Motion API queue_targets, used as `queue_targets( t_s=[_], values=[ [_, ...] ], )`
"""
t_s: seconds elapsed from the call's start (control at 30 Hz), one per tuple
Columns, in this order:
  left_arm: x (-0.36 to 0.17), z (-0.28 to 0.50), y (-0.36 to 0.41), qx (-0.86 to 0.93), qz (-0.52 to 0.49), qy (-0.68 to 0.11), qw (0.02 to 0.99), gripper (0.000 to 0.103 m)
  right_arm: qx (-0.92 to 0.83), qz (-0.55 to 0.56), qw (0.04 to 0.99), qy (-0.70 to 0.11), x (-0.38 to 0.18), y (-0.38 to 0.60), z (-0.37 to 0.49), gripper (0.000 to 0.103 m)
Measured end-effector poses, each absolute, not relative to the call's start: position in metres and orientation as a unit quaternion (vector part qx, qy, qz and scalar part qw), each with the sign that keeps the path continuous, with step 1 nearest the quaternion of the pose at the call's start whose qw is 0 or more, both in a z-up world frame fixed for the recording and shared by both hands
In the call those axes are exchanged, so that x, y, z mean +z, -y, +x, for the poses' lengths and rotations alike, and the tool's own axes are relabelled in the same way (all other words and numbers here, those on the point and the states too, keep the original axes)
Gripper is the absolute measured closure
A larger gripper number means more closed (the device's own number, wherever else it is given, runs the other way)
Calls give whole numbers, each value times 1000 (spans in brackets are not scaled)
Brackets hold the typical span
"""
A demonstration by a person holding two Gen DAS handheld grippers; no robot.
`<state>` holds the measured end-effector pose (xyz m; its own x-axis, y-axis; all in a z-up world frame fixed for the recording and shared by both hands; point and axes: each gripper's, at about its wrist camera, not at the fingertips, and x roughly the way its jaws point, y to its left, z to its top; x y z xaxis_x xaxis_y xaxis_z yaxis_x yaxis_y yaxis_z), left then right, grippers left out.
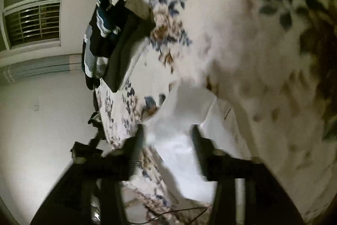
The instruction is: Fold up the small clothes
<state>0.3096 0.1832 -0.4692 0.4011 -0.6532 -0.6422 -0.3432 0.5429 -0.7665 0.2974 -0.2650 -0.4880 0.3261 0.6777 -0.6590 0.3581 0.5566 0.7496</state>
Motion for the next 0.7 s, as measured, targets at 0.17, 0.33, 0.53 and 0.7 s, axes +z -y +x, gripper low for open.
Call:
queue_targets(
  t_s=[0.17,0.33,0.53,0.7],
  values=[
    [-490,304,-174,-91,-345,-594,721,23,85,394,680,-612,-502,270,279,42],
    [-548,317,-147,-101,-306,-644,694,27,62,398,658,-636,-547,261,290,42],
    [-539,337,-117,-145,-252,-610,737,100,49,425,668,-608,-554,257,312,99],
    [-552,349,-141,-116,-278,-614,730,100,-9,439,685,-581,-554,277,308,100]
  ],
)
